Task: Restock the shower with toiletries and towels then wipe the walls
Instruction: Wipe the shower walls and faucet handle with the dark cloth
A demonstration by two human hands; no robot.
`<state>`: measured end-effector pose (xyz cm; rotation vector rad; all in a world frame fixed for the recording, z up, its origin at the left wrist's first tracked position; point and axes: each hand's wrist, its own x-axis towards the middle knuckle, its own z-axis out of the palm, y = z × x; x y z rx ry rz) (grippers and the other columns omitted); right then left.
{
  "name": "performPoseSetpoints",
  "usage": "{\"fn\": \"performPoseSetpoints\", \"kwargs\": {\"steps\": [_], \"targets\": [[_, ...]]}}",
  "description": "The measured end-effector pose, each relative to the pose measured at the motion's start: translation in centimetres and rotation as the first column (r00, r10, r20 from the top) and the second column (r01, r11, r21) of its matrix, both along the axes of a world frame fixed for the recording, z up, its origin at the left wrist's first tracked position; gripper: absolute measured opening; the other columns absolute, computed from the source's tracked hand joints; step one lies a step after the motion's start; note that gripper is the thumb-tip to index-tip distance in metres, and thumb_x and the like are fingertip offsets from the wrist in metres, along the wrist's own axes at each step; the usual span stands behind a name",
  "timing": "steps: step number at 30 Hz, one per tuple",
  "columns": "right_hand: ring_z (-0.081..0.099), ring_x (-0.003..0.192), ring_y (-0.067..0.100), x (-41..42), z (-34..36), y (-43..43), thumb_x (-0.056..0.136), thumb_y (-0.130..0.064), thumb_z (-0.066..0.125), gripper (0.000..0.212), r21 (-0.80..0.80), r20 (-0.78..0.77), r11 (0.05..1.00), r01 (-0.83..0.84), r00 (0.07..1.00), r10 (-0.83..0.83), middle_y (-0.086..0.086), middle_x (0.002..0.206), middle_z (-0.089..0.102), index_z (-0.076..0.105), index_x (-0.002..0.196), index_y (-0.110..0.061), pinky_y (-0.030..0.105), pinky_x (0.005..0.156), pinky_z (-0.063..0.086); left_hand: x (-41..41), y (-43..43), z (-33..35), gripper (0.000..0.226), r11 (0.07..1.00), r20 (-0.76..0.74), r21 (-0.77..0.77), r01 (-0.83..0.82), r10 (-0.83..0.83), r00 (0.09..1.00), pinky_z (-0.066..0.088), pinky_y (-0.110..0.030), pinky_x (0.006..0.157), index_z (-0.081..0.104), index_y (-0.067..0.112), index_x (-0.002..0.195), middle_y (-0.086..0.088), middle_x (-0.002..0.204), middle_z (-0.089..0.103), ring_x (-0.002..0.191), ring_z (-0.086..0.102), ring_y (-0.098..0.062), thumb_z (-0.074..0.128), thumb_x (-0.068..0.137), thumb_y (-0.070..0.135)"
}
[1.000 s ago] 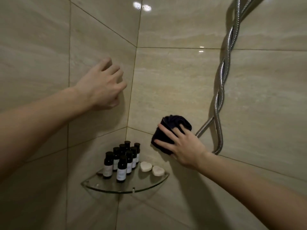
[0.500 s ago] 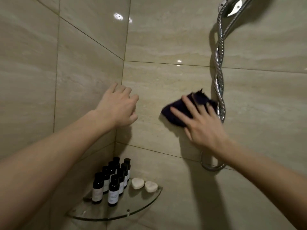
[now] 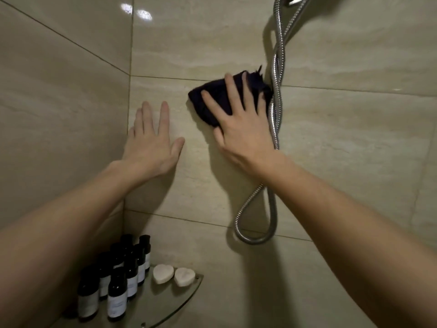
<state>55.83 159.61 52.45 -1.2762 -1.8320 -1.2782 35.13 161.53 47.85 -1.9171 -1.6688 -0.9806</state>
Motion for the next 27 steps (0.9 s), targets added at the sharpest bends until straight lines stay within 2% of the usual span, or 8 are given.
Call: {"fn": "performPoseSetpoints", "kwargs": {"steps": [3, 7, 12, 15, 19, 22, 25, 27], "targets": [[0.006, 0.152, 0.044, 0.2, -4.9, -0.6, 0.086, -0.044, 0.045, 0.075, -0.052, 0.130, 0.999, 0.009, 0.991, -0.003, 0.016, 0.168, 0.006, 0.022, 0.157, -0.036, 0.066, 0.116, 0.017, 0.0, 0.1, 0.0, 0.081, 0.999, 0.018, -0.003, 0.032, -0.032, 0.999, 0.002, -0.052, 0.126, -0.021, 0.019, 0.158, -0.025, 0.163, -0.022, 0.153, -0.015, -0.040, 0.028, 0.104, 0.054], [0.013, 0.150, 0.044, 2.2, -14.7, -1.9, 0.086, -0.041, 0.051, 0.079, -0.212, 0.301, 0.977, 0.015, 0.952, 0.051, 0.015, 0.168, 0.006, 0.021, 0.158, -0.034, 0.063, 0.117, 0.012, 0.8, -0.6, -0.3, 0.082, 1.000, 0.060, -0.017, 0.023, -0.022, 0.998, 0.005, -0.052, 0.125, -0.016, 0.018, 0.159, -0.026, 0.164, -0.018, 0.154, -0.011, -0.039, 0.035, 0.103, 0.049], [0.025, 0.148, 0.040, 6.5, -24.6, -4.0, 0.083, -0.037, 0.063, 0.083, -0.317, 0.351, 0.943, 0.102, 0.936, 0.016, 0.010, 0.167, 0.015, 0.025, 0.157, -0.036, 0.059, 0.117, 0.022, 3.3, -2.2, -2.9, 0.082, 0.995, -0.021, 0.039, 0.087, -0.086, 0.996, 0.015, -0.053, 0.124, -0.005, 0.015, 0.161, -0.028, 0.165, -0.007, 0.154, -0.001, -0.040, 0.041, 0.101, 0.046], [0.026, 0.146, 0.038, 9.1, -27.7, -5.4, 0.075, -0.034, 0.074, 0.096, -0.349, 0.432, 0.922, 0.170, 0.902, -0.003, 0.010, 0.167, 0.016, 0.023, 0.158, -0.036, 0.058, 0.117, 0.023, 4.8, -2.4, -5.4, 0.084, 0.992, -0.057, 0.037, 0.122, -0.120, 0.991, 0.014, -0.056, 0.124, -0.009, 0.014, 0.160, -0.028, 0.164, -0.011, 0.154, -0.005, -0.042, 0.039, 0.101, 0.049], [0.026, 0.149, 0.036, 13.1, -27.1, -6.3, 0.077, -0.029, 0.071, 0.099, -0.338, 0.577, 0.919, 0.203, 0.816, 0.032, 0.006, 0.169, 0.010, 0.017, 0.159, -0.036, 0.056, 0.121, 0.012, 6.4, -2.2, -7.8, 0.093, 0.992, -0.066, 0.026, 0.125, -0.123, 0.990, 0.007, -0.060, 0.123, -0.016, 0.012, 0.158, -0.029, 0.163, -0.020, 0.152, -0.015, -0.043, 0.037, 0.098, 0.059], [0.036, 0.145, 0.034, 15.9, -23.9, -6.8, 0.074, -0.032, 0.068, 0.095, -0.276, 0.611, 0.935, 0.220, 0.792, -0.006, 0.005, 0.168, 0.014, 0.023, 0.158, -0.039, 0.052, 0.120, 0.018, 6.4, -1.8, -8.4, 0.104, 0.993, -0.078, 0.003, 0.119, -0.119, 0.990, 0.003, -0.065, 0.121, -0.024, 0.014, 0.156, -0.026, 0.161, -0.028, 0.151, -0.023, -0.041, 0.037, 0.093, 0.071], [0.035, 0.145, 0.036, 18.6, -20.0, -7.2, 0.076, -0.036, 0.056, 0.086, -0.153, 0.538, 0.966, 0.209, 0.838, -0.096, 0.009, 0.167, 0.019, 0.026, 0.157, -0.039, 0.053, 0.117, 0.024, 6.3, -1.3, -8.5, 0.106, 0.994, -0.081, -0.005, 0.112, -0.112, 0.990, 0.003, -0.070, 0.119, -0.027, 0.015, 0.155, -0.026, 0.160, -0.030, 0.150, -0.026, -0.041, 0.034, 0.091, 0.074], [0.032, 0.145, 0.039, 20.0, -16.8, -7.5, 0.077, -0.037, 0.051, 0.085, -0.078, 0.411, 0.975, 0.208, 0.898, -0.159, 0.013, 0.166, 0.017, 0.024, 0.157, -0.039, 0.055, 0.114, 0.026, 6.5, -1.1, -8.5, 0.108, 0.995, -0.072, -0.010, 0.097, -0.098, 0.993, 0.003, -0.070, 0.118, -0.028, 0.015, 0.154, -0.026, 0.160, -0.031, 0.149, -0.026, -0.041, 0.039, 0.091, 0.073]]}}
